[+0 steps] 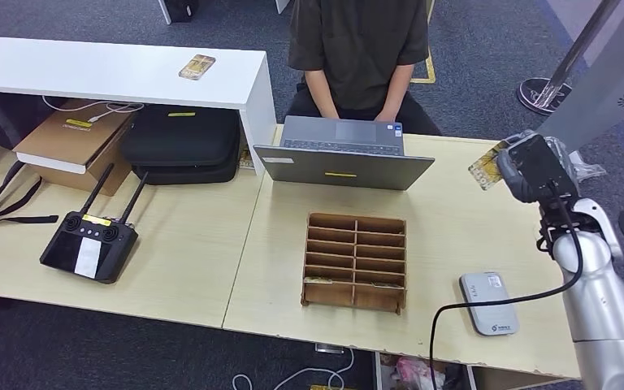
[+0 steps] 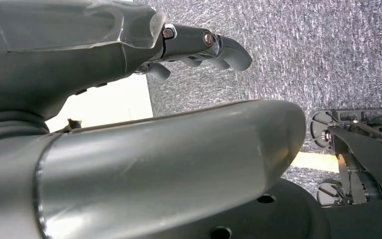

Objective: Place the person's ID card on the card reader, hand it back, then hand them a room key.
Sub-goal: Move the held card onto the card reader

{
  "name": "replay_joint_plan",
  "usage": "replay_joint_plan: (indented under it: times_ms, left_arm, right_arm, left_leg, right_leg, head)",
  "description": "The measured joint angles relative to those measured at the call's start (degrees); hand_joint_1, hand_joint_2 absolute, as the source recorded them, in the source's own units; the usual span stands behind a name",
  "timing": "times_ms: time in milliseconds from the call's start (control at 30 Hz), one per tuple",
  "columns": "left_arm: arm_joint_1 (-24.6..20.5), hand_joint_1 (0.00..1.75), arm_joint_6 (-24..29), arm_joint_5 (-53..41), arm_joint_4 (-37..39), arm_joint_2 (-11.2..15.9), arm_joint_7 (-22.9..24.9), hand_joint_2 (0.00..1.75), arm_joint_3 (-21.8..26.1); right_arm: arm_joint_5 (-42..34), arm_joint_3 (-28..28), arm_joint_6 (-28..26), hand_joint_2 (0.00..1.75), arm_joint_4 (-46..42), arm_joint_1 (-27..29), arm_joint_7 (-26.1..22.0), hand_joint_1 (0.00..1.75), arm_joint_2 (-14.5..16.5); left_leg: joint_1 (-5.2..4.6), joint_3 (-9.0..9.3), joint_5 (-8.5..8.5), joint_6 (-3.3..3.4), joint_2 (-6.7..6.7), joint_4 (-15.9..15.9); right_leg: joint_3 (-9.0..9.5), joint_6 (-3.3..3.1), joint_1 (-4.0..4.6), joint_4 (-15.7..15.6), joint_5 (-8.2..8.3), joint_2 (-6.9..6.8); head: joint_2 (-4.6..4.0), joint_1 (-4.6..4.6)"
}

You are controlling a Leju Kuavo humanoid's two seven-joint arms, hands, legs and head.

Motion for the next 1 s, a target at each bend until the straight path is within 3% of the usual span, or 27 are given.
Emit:
replay_joint_plan:
  times_ms: [600, 1000]
  left_arm:
    - [-0.1, 0.0, 0.2, -0.9, 0.0, 0.0, -0.2, 0.0, 0.3]
    - [-0.4, 0.0, 0.2, -3.3, 0.0, 0.0, 0.2, 0.0, 0.3]
  right_arm:
    - [2.1, -4.3, -0.9, 1.75, 0.0, 3.4, 0.5, 1.75, 0.0]
    - [4.0, -12.9, -2.2, 1.75, -3.9, 15.0, 1.1, 1.75, 0.2]
  left_leg:
    - [0.0, 0.01, -0.01, 0.02, -0.02, 0.0]
    - [-0.01, -0.04, -0.04, 0.04, -0.06, 0.0]
  right_leg:
    - [0.01, 0.0, 0.0, 0.0, 0.0, -0.01]
    - [0.01, 0.03, -0.01, 0.0, -0.02, -0.08]
  head:
    - [0.0, 0.0]
    - [0.0, 0.01]
